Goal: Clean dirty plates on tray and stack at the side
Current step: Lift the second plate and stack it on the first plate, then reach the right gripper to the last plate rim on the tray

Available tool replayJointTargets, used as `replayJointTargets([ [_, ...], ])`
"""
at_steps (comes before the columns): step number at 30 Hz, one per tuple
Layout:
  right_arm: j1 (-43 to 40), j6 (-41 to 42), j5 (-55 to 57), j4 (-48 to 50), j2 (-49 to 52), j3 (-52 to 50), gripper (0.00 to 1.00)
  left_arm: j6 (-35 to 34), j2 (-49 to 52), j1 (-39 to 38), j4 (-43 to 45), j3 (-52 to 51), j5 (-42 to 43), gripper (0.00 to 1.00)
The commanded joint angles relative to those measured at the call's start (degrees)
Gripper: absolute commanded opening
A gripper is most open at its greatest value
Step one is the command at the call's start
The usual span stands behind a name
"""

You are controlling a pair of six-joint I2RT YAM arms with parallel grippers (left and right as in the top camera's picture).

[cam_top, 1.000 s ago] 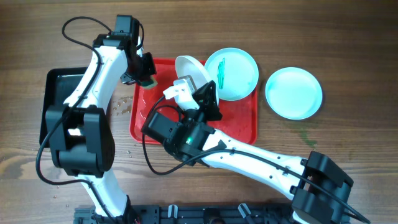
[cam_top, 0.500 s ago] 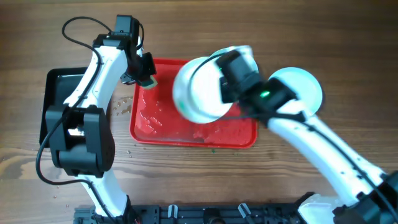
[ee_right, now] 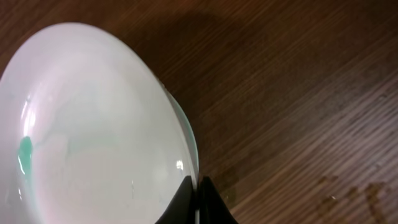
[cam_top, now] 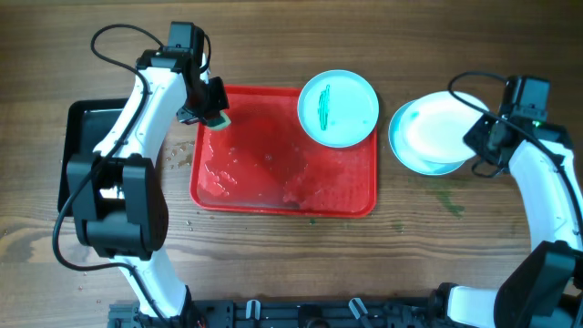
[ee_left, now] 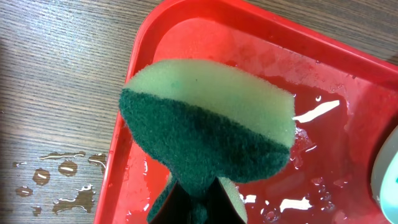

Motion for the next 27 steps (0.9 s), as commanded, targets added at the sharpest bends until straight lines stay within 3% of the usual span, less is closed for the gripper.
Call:
replayJointTargets([
  [1, 0.0, 1.1, -1.4, 2.8, 0.2, -2.9, 0.05, -0.5, 0.5, -0.2, 0.1, -0.1, 0.9, 0.04],
  [5, 0.1, 0.8, -4.9, 4.7, 1.9, -3.0, 0.34, -0.5, 0.5, -0.2, 0.4, -0.1, 0.9, 0.04],
  [9, 2.9, -2.1, -20.6, 5.1, 1.7, 2.8, 0.45, -0.5, 0.5, -0.2, 0.3, -0.1, 0.9, 0.04],
  [11, 8.8, 0.2, -24.2, 5.6, 1.8, 5.9, 0.44, -0.5, 0.5, -0.2, 0.3, -0.1, 0.9, 0.04],
  [17, 26.4, 18.1, -19.3, 4.0, 10.1, 6.2, 0.4, -0.5, 0.5, -0.2, 0.3, -0.1, 0.9, 0.04],
  [27, 27.4, 20.1, -26.4, 8.2, 22.2, 7.5, 0.3, -0.5, 0.5, -0.2, 0.3, -0.1, 0.9, 0.04],
])
